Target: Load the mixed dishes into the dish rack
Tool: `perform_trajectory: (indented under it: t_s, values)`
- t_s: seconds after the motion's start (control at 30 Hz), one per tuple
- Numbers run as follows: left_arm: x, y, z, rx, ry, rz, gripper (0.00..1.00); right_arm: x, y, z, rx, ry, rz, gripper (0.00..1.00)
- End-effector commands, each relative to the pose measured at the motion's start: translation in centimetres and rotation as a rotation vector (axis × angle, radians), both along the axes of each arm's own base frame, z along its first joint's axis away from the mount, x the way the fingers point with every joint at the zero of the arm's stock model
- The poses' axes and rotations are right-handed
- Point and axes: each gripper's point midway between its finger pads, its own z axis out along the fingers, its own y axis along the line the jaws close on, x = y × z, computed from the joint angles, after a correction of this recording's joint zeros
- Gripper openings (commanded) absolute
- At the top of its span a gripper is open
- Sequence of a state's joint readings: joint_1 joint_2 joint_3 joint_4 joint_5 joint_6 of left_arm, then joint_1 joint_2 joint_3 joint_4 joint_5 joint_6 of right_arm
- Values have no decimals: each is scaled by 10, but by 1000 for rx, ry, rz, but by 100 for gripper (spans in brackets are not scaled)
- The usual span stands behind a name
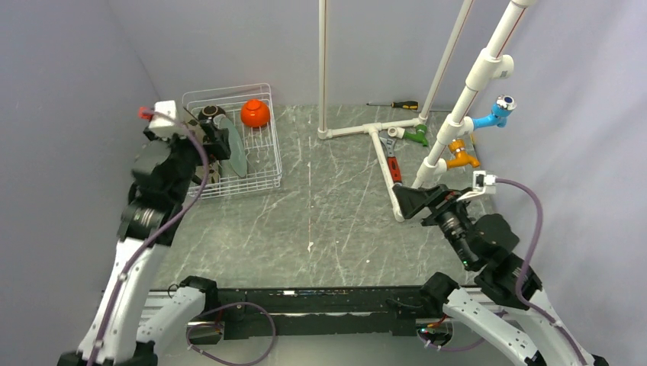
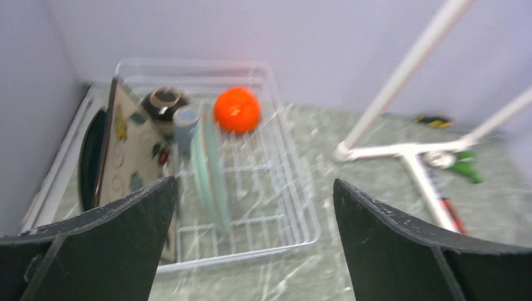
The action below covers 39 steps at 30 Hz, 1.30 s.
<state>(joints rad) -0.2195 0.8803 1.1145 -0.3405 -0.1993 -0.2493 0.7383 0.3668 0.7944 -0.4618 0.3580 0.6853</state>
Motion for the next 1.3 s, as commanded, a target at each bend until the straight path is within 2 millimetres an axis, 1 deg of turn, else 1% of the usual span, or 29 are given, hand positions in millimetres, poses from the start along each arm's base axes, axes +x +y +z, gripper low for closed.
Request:
perform_trajectory:
  t_s: [0.0,0.07,0.13,0.2,0.27,0.3,0.47,0.67,0.73,0.8,1.0,1.27]
  values:
    - [-52,-35,78,-98,-285,-248,99,-12,-20,33,-124,-100,-6,99]
    - [-82,-43,104,-123,-408,-331,99,-17,-28,47,-141,-136,-13,99]
    - [-107,-46,123,-145,-508,-381,99,-23,-34,60,-161,-172,-14,99]
    - [-128,-46,139,-159,-592,-413,99,-29,-42,73,-174,-211,-20,99]
    - [-148,-46,149,-152,-644,-439,99,-34,-49,83,-178,-242,-34,100]
    - [-160,-44,160,-143,-694,-444,100,-37,-52,88,-181,-261,-37,100]
    - [-206,-31,187,-90,-827,-427,100,-49,-67,111,-149,-334,-60,100]
    - [-255,-11,202,-64,-995,-365,99,-59,-75,132,-123,-392,-66,100]
    - [-266,-3,203,-64,-1033,-332,99,-63,-77,139,-115,-416,-65,100]
    - [-269,1,203,-61,-1041,-312,99,-64,-79,142,-112,-425,-68,100]
    - [-270,4,201,-37,-1030,-292,99,-68,-87,145,-65,-437,-95,100]
    - [-263,2,198,-35,-1008,-296,99,-68,-97,139,-35,-405,-137,100]
